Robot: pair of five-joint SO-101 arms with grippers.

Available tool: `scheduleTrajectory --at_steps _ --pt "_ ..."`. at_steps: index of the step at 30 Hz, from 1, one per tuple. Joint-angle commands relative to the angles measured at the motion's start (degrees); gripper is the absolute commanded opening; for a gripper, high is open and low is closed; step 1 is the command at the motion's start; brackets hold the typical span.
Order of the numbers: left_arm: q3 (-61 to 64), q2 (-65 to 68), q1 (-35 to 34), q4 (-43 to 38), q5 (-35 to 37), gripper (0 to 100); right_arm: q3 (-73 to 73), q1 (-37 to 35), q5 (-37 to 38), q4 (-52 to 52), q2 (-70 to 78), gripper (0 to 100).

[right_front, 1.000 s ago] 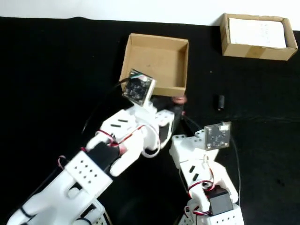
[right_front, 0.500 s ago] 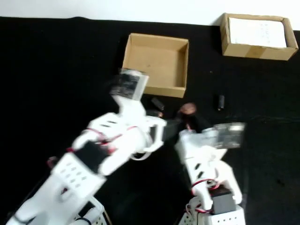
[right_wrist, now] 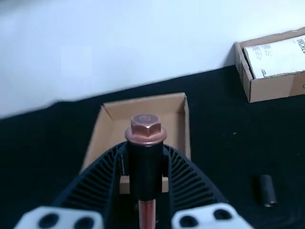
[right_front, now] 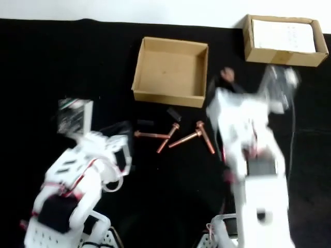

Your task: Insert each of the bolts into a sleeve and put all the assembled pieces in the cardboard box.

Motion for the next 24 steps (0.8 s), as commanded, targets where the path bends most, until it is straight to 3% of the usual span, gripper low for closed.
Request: scheduleTrajectory --at_steps 1,5,14,21,24 --pt "6.5 -7.3 -6.8 0.2 0.0 1 -12.8 0.4 6.0 -1.6 13.3 0.6" --pt "18.1 -15.3 -14.0 -2.4 0.0 1 -23.7 -0.7 16.1 -1.8 27.2 0.6" --pt "35.4 -16.8 -26.0 -21.5 0.4 1 -45.3 -3.8 41.2 -1.8 51.0 0.6" --pt "35.5 -16.4 -26.4 -20.1 0.4 1 -53.9 -7.5 58.1 -1.9 62.4 0.6" --pt "35.5 -16.4 -26.4 -15.6 0.4 1 -54.8 -8.6 64.6 -1.9 66.6 0.6"
